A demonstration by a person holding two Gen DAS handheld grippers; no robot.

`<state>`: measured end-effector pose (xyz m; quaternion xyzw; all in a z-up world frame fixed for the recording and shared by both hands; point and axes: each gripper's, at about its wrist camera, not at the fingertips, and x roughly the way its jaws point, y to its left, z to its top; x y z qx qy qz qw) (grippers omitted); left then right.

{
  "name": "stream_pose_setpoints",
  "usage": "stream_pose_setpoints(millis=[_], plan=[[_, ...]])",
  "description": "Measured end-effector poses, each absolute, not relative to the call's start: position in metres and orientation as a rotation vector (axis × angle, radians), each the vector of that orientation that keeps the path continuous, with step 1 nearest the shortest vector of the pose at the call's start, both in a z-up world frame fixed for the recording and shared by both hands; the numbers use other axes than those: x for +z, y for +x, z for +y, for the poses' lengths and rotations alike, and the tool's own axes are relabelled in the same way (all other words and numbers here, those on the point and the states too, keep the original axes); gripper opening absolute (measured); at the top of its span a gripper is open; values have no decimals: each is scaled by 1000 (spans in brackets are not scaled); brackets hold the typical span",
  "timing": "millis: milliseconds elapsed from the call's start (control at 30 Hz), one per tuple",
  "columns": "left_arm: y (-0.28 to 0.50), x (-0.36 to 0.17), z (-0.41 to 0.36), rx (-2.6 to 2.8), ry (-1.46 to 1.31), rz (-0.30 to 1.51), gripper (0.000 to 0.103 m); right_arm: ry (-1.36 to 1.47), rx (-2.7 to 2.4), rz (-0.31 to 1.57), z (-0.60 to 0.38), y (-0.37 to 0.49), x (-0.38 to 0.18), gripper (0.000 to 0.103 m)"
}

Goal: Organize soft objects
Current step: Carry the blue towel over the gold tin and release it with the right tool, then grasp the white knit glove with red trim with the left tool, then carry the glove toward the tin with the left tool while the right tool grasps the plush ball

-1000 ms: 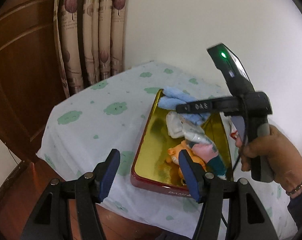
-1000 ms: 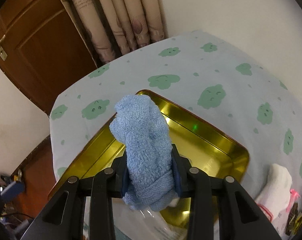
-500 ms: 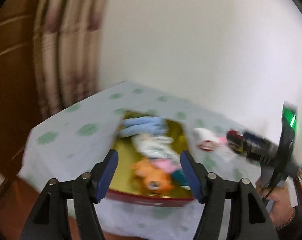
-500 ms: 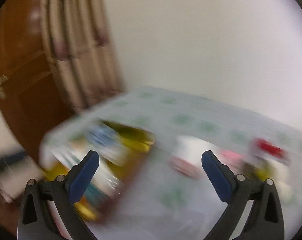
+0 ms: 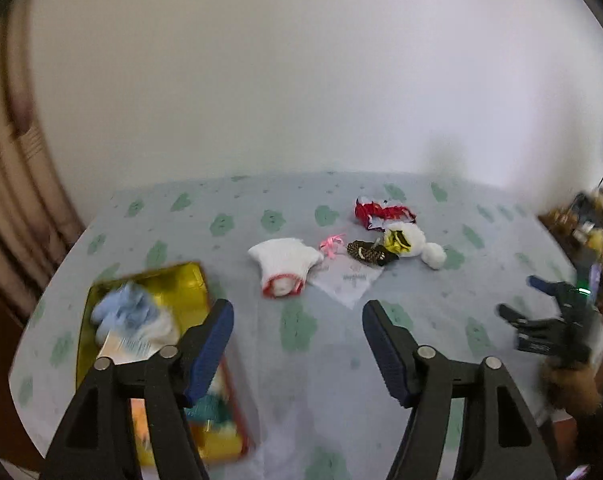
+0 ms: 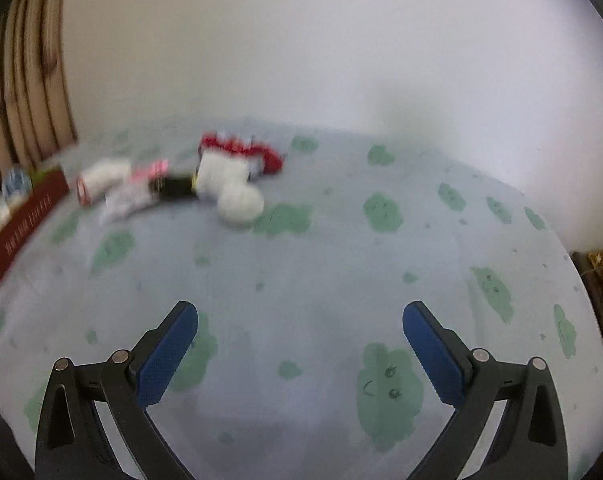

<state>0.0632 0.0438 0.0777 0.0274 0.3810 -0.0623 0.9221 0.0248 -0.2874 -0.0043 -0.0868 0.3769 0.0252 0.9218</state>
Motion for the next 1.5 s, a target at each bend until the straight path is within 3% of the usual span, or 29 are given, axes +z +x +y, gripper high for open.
stream_pose_setpoints(millis=[333, 900, 933, 967, 1033, 1267, 1500], plan=[[211, 13, 38, -148, 86, 1032, 70, -51, 118, 761, -305, 25, -1, 103], [268, -61, 76, -144, -167, 1259, 69, -67, 181, 810, -299, 31, -9, 103], [266, -59, 74, -136, -145, 1228, 67, -68, 181, 812, -298, 31, -9, 103], [265, -57, 73, -134, -136, 1214, 37, -69, 179, 816, -298, 32, -9, 103], [260, -48, 69, -107, -121, 1187, 24, -69, 177, 822, -298, 33, -10, 103], [193, 16, 49, -190, -196, 1018, 23, -60, 167, 814, -300, 32, -8, 103], [120, 31, 14, -309, -281, 1007, 24, -71, 235, 823, -281, 55, -3, 103]])
